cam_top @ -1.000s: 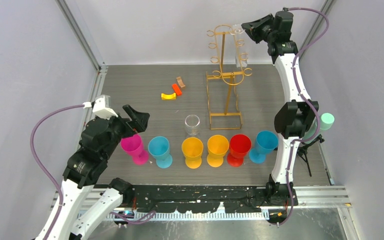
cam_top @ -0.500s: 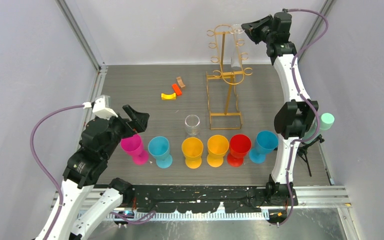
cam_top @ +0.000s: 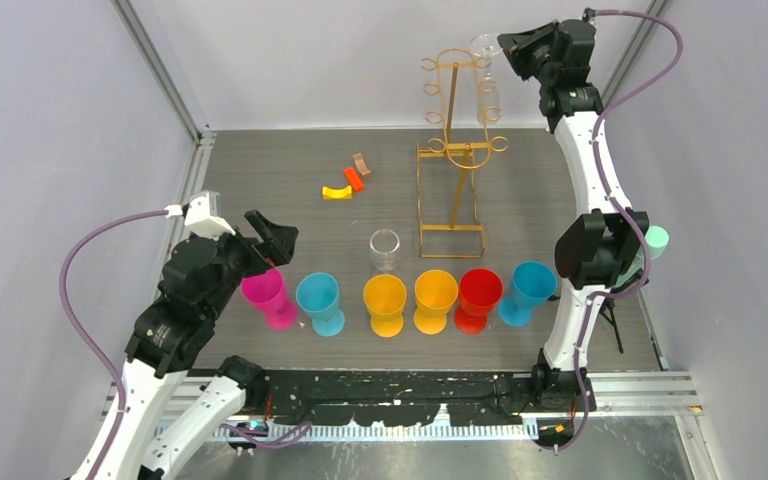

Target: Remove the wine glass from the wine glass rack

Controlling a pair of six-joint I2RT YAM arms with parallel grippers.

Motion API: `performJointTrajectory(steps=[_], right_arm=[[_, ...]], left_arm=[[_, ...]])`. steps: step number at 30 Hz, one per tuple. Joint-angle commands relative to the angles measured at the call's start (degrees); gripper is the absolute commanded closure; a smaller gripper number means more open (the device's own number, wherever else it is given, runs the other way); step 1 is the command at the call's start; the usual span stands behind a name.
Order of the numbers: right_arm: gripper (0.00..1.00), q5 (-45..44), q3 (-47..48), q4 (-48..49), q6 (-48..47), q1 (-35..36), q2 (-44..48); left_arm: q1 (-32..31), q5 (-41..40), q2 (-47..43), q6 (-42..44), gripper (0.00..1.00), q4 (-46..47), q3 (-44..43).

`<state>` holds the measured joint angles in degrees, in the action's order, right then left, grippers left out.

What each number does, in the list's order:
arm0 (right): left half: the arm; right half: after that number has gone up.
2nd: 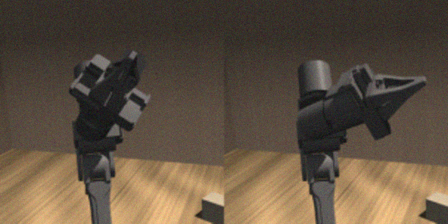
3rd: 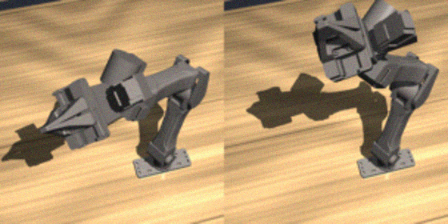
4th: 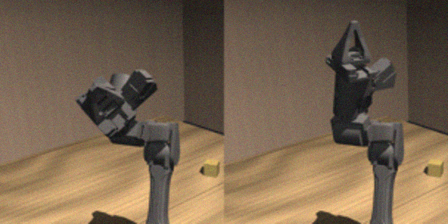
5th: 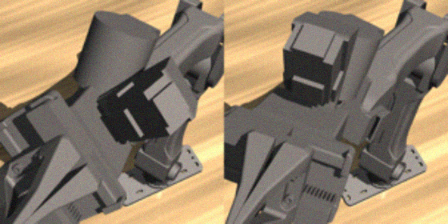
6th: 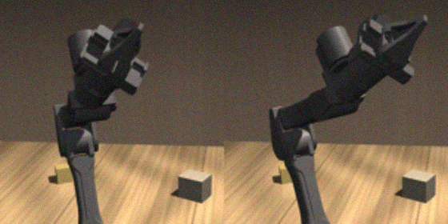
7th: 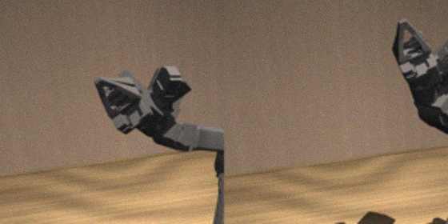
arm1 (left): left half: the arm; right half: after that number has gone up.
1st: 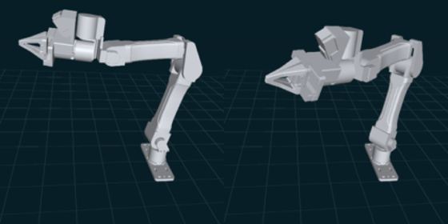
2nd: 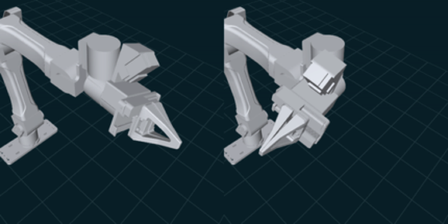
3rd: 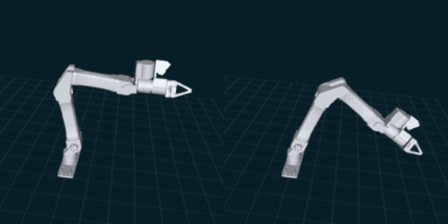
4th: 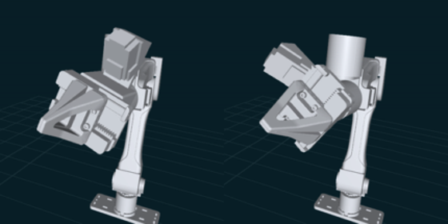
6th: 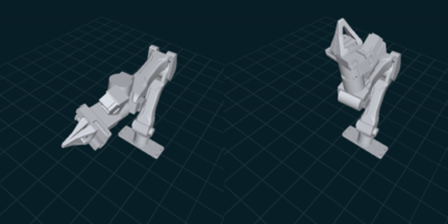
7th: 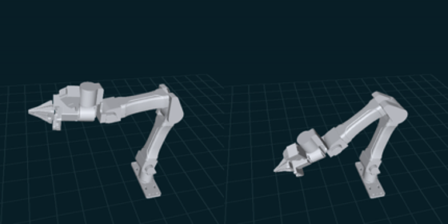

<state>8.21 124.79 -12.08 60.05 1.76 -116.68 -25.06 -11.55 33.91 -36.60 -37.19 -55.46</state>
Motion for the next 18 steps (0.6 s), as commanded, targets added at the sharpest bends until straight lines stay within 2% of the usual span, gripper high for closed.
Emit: performJointTrajectory(steps=[1,8,18], right_arm=[[1.0,-6.32,1.01,3.1,-2.13,-0.2,5.52],[1.0,-12.4,2.36,-1.13,-4.55,-0.18,7.05],[1.0,-14.08,2.28,-3.55,-4.8,0.03,7.18]], left_arm=[[-0.08,-1.02,-0.77,0.6,0.0,0.39,-1.41],[-0.08,-0.86,-0.75,0.63,0.0,0.36,-1.4],[-0.08,-0.8,-1.09,0.21,0.0,0.32,-1.32]])
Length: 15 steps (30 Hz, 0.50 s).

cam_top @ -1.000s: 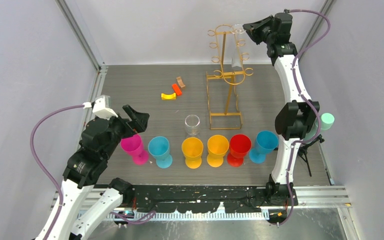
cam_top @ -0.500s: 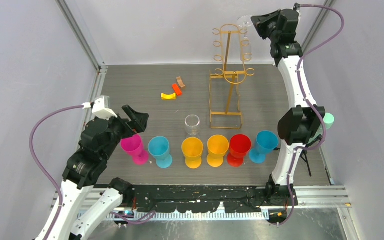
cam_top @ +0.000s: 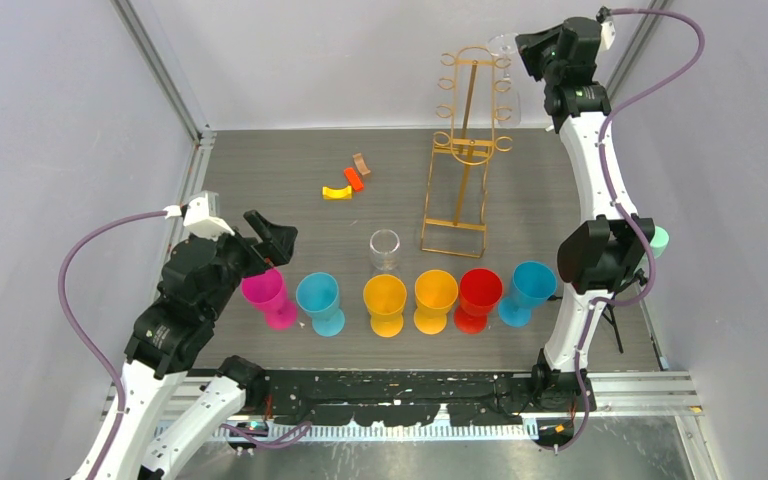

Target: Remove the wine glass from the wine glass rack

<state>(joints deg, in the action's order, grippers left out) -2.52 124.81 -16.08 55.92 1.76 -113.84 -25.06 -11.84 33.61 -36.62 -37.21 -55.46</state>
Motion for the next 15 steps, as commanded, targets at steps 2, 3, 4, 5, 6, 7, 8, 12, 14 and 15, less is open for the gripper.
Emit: performJointTrajectory(steps=[2,3,4,5,6,7,8,12,14,15], right_arm=[[1.0,-4.56,1.94,-0.58,-0.43,0.06,4.22],[1.0,-4.96,1.85,-0.6,-0.4,0.07,4.02],[1.0,-5.13,1.88,-0.46,-0.38,0.02,3.87],[1.0,-5.21,1.99,-0.46,-0.42,0.01,3.42],[1.0,-5.25,2.36,-0.45,-0.52,0.02,2.89],[1.0,-5.33,2.89,-0.45,-0.65,0.01,2.6],[1.0,-5.36,3.2,-0.45,-0.73,0.02,2.05],[1.0,-5.47,5.31,-0.74,-1.32,0.06,0.61],[1.0,-6.15,6.56,-1.71,-1.74,0.03,-0.08],[1.0,-6.59,7.26,-2.05,-2.04,0.03,-0.29]], left_arm=[[-0.08,-0.56,-0.81,0.22,0.0,0.3,-1.31],[-0.08,-0.56,-0.83,0.22,0.0,0.32,-1.39],[-0.08,-0.63,-0.87,0.19,0.0,0.32,-1.38],[-0.08,-0.64,-0.85,0.23,0.0,0.26,-1.39],[-0.08,-0.71,-0.83,0.29,0.0,0.22,-1.38],[-0.08,-0.85,-0.82,0.32,0.0,0.17,-1.4],[-0.08,-1.04,-0.84,0.37,0.0,0.06,-1.46],[-0.08,-1.41,-1.04,0.73,0.0,-0.45,-1.83],[-0.08,-1.59,-1.09,0.85,0.0,-0.57,-1.98],[-0.08,-1.61,-1.16,0.92,0.0,-0.66,-2.01]])
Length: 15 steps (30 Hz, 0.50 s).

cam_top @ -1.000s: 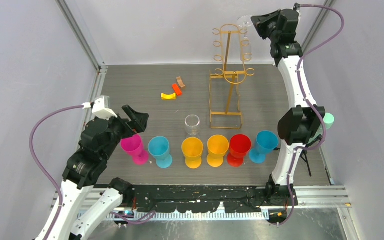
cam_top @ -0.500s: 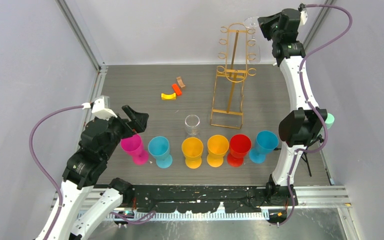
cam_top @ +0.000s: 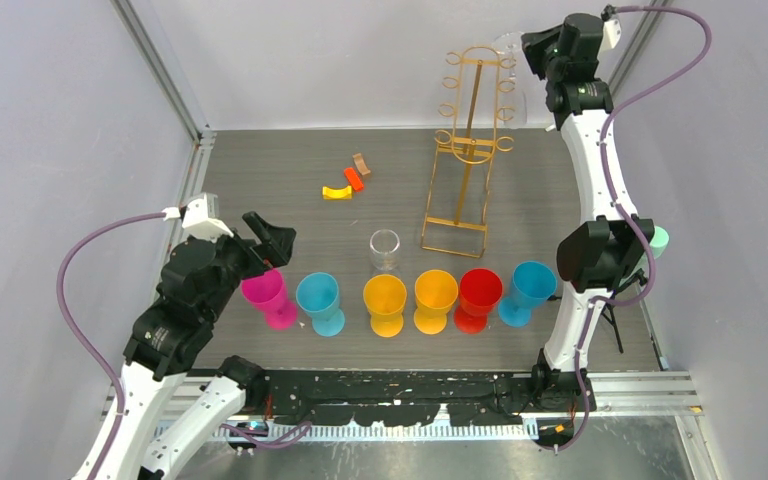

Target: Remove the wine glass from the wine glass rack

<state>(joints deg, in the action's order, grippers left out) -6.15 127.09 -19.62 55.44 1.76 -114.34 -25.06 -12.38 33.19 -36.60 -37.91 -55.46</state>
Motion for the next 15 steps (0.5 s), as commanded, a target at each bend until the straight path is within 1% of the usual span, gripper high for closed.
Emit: performJointTrajectory(steps=[1,15], right_arm=[[1.0,-3.19,5.17,1.09,-1.69,0.06,-0.06],[1.0,-4.83,7.33,-0.69,-3.23,0.06,-2.74]], left_arm=[[-0.08,-1.08,-0.8,0.85,0.0,-0.05,-2.02],[-0.08,-1.11,-0.89,0.8,0.0,-0.23,-2.14]])
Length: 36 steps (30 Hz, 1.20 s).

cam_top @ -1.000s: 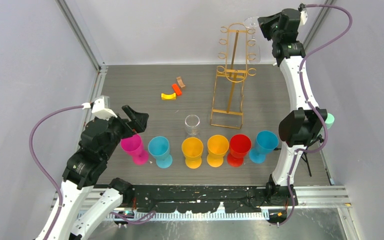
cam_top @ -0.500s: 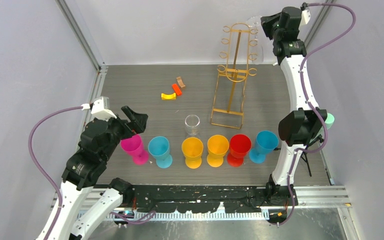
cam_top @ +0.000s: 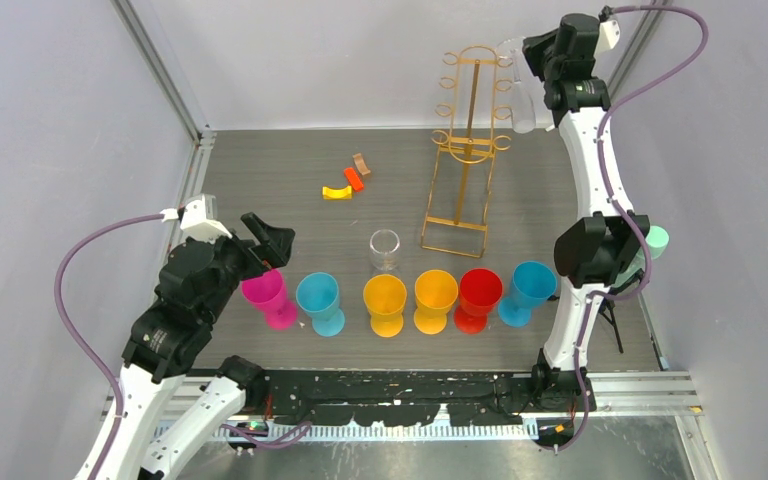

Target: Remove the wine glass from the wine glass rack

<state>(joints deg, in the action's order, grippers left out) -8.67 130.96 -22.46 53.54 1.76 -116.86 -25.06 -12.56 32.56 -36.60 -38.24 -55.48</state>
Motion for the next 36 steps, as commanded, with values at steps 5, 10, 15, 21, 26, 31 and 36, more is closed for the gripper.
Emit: performJointTrajectory(steps=[5,10,15,21,26,31,36], right_arm=[[1.0,-2.84,3.24,1.7,-1.86,0.02,-0.38],[1.0,-2.91,2.22,2.56,-1.94,0.03,1.63],[1.0,-3.79,-0.7,3.85,-2.22,0.24,5.2],[1.0,-6.19,-5.53,6.45,-3.27,0.51,11.68],[1.0,-5.91,-6.99,6.67,-2.87,0.52,14.53],[1.0,-2.71,-8.21,6.24,-0.89,0.49,17.86],[1.0,1.09,-11.39,4.08,1.27,0.47,23.34]], left_arm=[[-0.08,-1.06,-0.23,0.8,0.0,0.1,-2.17],[-0.08,-0.98,-0.04,0.81,0.0,0.28,-2.17],[-0.08,-0.48,0.41,0.92,0.0,0.79,-2.17],[-0.08,0.28,0.64,0.83,0.0,1.19,-1.82],[-0.08,0.9,0.54,0.65,0.0,1.33,-1.81],[-0.08,2.01,0.69,0.71,0.0,2.45,-1.93],[-0.08,3.56,1.34,1.17,0.0,3.37,-2.45]])
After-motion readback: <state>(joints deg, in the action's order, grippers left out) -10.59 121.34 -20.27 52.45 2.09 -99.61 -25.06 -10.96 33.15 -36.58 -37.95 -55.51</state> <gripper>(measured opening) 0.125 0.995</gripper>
